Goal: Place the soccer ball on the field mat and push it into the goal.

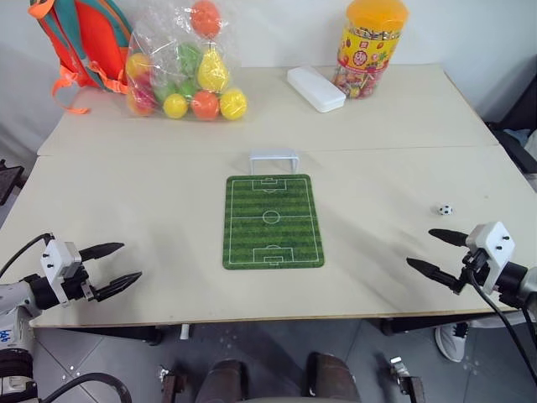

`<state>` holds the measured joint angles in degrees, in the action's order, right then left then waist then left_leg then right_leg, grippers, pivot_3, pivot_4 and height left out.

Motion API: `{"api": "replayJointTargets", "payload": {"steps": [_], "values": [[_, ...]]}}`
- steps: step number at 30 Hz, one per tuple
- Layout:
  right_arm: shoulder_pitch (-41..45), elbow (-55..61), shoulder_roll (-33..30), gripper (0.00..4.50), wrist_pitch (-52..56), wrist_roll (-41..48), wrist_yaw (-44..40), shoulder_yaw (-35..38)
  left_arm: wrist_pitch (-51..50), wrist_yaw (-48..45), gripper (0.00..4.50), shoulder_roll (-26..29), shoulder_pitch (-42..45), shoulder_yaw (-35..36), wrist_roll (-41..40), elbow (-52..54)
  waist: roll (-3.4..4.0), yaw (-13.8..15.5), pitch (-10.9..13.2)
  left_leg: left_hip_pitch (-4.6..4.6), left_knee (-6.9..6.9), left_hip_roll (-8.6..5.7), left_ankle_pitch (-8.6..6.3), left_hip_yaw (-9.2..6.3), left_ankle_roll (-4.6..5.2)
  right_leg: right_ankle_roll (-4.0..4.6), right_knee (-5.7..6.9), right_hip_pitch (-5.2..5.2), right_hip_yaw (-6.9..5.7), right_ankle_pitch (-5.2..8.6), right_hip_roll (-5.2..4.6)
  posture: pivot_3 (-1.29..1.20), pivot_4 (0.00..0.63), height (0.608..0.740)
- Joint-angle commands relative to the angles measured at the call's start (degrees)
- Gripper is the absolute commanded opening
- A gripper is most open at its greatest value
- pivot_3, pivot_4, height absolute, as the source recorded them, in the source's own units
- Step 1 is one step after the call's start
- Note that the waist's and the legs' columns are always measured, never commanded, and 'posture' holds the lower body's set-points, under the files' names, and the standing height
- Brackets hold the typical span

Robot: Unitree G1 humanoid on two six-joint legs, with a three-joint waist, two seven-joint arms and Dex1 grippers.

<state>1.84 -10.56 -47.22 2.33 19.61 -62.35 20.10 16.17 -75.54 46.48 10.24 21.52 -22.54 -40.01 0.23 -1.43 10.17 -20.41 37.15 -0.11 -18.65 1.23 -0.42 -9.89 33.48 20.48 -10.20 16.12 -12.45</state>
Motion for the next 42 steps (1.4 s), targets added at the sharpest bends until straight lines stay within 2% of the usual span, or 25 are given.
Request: {"api": "replayJointTargets", "payload": {"steps": [1, 10, 13, 16, 18, 21, 25, 34, 42], "values": [[-0.84, 2.06, -0.28, 4.45, -0.31, 0.81, 0.04, 0.51, 0.16, -0.83, 4.50, 1.47, 0.24, 1.19, -1.06, 0.42, 0.00, 0.00, 0.00, 0.00, 0.00, 0.00, 0.00, 0.00, 0.00, 0.00, 0.00, 0.00, 0.00, 0.00, 0.00, 0.00, 0.150, 0.740], [-4.70, 8.85, 0.21, 4.45, 4.23, 3.67, 4.12, 4.09, -5.83, 2.09, 4.50, 1.74, 1.46, 1.36, -1.62, 4.03, -0.01, 0.01, 0.00, 0.01, 0.03, 0.00, 0.00, 0.01, 0.00, 0.00, 0.02, 0.00, 0.03, 0.00, 0.00, 0.00, 0.150, 0.740], [-4.17, 12.43, 1.69, 4.45, 9.68, 5.31, 11.66, 7.32, -7.43, 2.48, 4.50, 0.91, 3.52, 0.27, -1.80, 7.21, -0.07, 0.21, 0.04, 0.00, 0.06, 0.01, 0.00, 0.01, 0.00, 0.00, 0.06, 0.01, 0.04, 0.00, 0.00, 0.00, 0.150, 0.740], [-3.55, 15.55, 3.22, 4.45, 15.20, 6.16, 18.54, 9.50, -10.59, 0.69, 4.50, -1.26, 5.63, -0.16, -5.31, 12.34, -0.07, 0.53, 0.04, 0.00, 0.09, 0.01, -0.01, 0.01, 0.00, 0.01, 0.07, 0.01, 0.07, -0.01, 0.00, 0.00, 0.150, 0.740], [-3.32, 16.81, 4.02, 4.45, 16.43, 6.27, 20.79, 10.20, -11.17, 0.83, 4.50, -2.18, 5.79, -0.29, -5.92, 14.69, -0.07, 0.89, 0.04, 0.00, 0.09, 0.01, -0.01, 0.02, -0.01, 0.01, 0.07, 0.02, 0.08, -0.01, 0.00, 0.00, 0.150, 0.740], [1.05, 17.48, 6.83, 4.45, 22.75, 8.45, 28.40, 10.89, -12.69, 0.50, 4.50, -3.67, 5.43, -2.06, -6.32, 19.31, -0.08, 0.81, 0.05, 0.02, 0.05, 0.04, -0.01, 0.07, -0.02, 0.01, 0.08, 0.06, 0.13, -0.01, 0.05, 0.00, 0.150, 0.740], [9.47, 8.57, 8.50, 4.45, 20.61, 4.29, 33.59, 8.08, -12.65, -0.29, 4.50, -5.57, 5.90, -4.32, -5.65, 20.35, -0.09, 0.52, 0.05, 0.02, 0.14, 0.04, -0.01, 0.17, -0.01, 0.03, 0.13, 0.09, 0.25, -0.02, 0.06, 0.00, 0.150, 0.740], [21.49, -12.70, 7.33, 4.45, 15.73, -1.10, 35.19, 5.05, -14.52, -0.06, 4.50, -6.43, 3.65, -5.95, -6.36, 24.90, -0.10, 0.25, 0.06, -0.05, 0.11, 0.03, -0.05, 0.22, 0.04, 0.03, 0.07, 0.17, 0.27, -0.03, 0.06, 0.00, 0.150, 0.740], [23.21, -20.50, 8.93, 4.45, 13.37, -2.44, 34.52, 3.41, -15.63, 0.46, 4.50, -6.10, 1.40, -5.41, -6.54, 27.15, -0.10, -0.22, 0.06, -0.06, 0.12, 0.05, -0.05, 0.23, 0.04, 0.02, 0.08, 0.17, 0.28, -0.03, 0.07, 0.00, 0.150, 0.740]]}}
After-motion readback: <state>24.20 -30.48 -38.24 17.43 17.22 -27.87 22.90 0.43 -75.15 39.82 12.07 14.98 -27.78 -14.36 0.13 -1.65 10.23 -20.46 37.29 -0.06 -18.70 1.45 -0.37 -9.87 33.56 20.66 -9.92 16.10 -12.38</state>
